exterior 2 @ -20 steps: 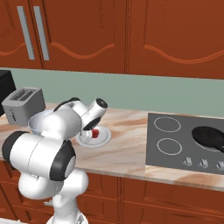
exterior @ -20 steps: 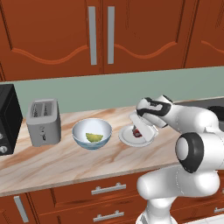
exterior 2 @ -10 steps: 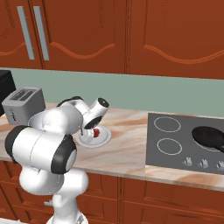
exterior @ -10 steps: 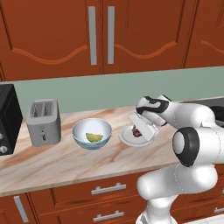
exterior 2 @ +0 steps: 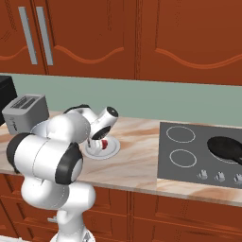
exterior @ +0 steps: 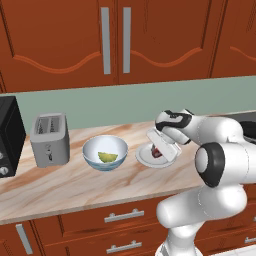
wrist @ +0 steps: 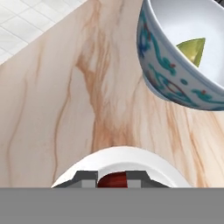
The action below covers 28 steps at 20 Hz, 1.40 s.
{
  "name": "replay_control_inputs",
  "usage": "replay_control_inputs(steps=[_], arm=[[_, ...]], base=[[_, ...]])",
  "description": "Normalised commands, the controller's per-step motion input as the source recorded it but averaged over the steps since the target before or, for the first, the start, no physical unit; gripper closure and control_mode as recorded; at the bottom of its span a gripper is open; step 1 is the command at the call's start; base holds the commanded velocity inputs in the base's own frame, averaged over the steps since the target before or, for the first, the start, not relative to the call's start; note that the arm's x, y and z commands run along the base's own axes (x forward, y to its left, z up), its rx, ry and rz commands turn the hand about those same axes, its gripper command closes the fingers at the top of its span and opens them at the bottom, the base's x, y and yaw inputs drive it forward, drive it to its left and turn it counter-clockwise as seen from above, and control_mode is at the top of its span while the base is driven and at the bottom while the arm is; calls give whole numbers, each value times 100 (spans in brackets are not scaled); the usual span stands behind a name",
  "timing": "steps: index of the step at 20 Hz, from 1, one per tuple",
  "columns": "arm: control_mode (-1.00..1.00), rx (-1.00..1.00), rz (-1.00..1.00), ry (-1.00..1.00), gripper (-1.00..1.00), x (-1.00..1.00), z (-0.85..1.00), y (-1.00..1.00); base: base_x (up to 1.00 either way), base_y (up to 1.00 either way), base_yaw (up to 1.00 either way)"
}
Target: Place the steak on the plate and place the lemon wedge on the same plate.
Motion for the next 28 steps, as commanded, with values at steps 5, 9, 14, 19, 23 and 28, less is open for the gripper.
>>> replay_control_inputs(steps=[5,9,14,19,23,28], arm=[[-100,0,2,0,-100,0,-1,-4],[-100,0,2,0,-100,0,0,-5],[-100,0,3,0,-100,0,0,-7],[-100,0,2,0,-100,0,0,-4],[-100,0,2,0,-100,0,6,0],[-100,-6,0,2,-100,-5,30,7]], base=[[0,0,0],[0,0,0],[0,0,0],[0,0,0],[0,0,0],[0,0,0]])
